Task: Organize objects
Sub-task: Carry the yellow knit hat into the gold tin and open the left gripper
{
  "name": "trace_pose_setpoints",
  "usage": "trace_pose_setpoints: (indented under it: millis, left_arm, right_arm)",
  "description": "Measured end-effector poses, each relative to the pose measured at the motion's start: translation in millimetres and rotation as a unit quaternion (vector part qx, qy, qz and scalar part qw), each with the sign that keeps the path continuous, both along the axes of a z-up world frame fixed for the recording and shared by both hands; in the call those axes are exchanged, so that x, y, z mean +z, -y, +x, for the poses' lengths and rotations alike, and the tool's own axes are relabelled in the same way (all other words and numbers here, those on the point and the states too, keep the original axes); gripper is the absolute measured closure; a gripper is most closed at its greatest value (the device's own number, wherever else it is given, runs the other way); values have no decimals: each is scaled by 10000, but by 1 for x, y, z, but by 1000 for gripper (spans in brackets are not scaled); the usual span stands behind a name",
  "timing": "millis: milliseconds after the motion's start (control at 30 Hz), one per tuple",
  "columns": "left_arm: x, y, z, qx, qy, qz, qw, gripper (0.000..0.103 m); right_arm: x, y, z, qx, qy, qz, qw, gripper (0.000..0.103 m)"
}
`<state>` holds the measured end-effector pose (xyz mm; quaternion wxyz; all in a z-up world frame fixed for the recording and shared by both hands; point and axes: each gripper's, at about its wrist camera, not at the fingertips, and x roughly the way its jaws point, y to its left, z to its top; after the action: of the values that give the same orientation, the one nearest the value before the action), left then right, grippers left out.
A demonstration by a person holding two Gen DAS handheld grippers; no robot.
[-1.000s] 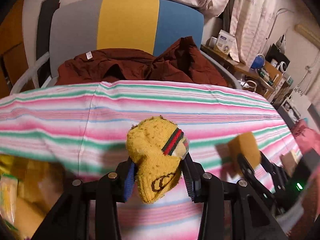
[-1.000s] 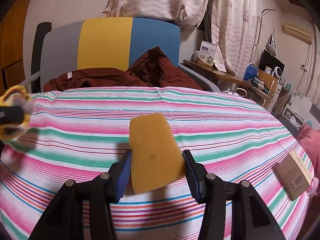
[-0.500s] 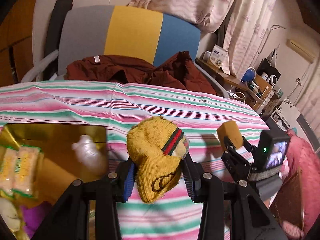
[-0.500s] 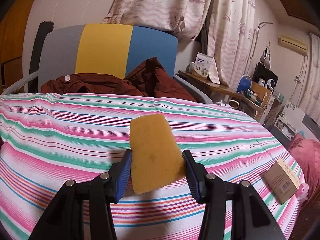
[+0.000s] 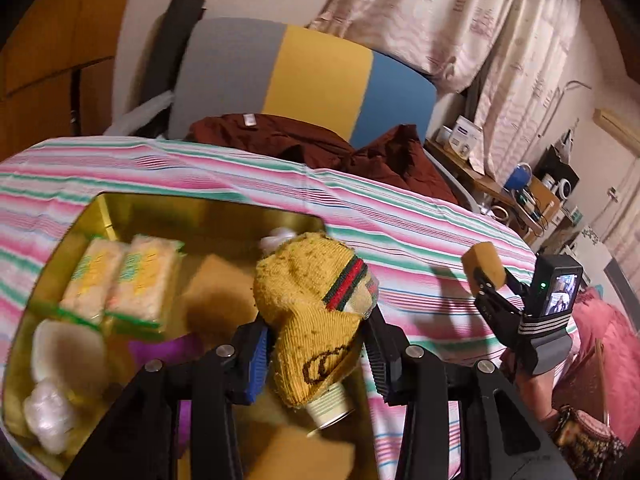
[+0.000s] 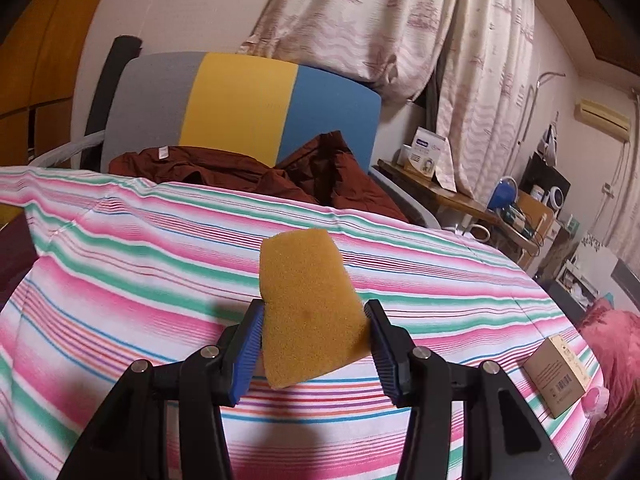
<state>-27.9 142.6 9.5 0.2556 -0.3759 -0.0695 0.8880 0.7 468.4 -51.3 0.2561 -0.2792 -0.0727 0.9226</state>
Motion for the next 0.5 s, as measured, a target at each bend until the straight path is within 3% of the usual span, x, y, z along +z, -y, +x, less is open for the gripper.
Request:
trace_pose_setpoints:
  millis: [500]
  left_arm:
    - [-35, 92, 18, 615, 390, -455, 9963, 57]
  right_arm:
    - [7, 12, 14, 233, -24, -106, 9997, 53]
